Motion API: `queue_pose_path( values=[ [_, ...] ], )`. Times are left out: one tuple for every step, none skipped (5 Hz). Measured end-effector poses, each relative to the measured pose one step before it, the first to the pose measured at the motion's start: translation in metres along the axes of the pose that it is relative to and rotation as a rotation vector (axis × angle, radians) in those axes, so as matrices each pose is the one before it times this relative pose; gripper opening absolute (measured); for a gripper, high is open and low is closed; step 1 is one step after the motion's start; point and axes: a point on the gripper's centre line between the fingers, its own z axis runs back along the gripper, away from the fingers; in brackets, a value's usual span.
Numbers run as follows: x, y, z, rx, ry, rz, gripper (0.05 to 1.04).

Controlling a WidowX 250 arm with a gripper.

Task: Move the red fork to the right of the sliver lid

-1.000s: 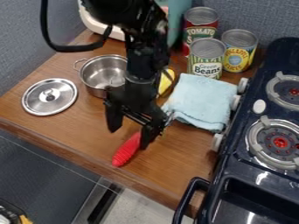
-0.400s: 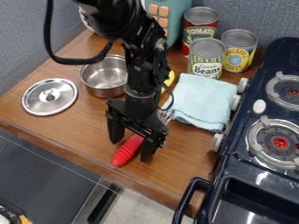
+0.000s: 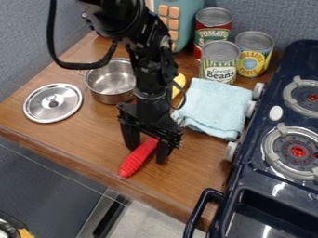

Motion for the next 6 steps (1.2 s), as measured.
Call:
queue_pose_path(
  values=[
    [0.00183, 0.00413, -0.00029, -0.0234, -0.0173, -0.0006, 0.66],
    [-0.00107, 0.00038, 0.00105, 0.0034, -0.0027, -0.0172, 0.375],
    [-0.00377, -0.0007, 0.00119, 0.0046, 0.013, -0.0068, 0.339],
    [-0.00179, 0.00082, 0.00779, -0.0003, -0.0062, -0.0097, 0.339],
    [-0.00093, 0.00699, 0.01207, 0.0038, -0.0166, 0.0187, 0.339],
    [0.00293, 0.00691, 0.01351, -0.0171, -0.0234, 0.0221, 0.339]
  ],
)
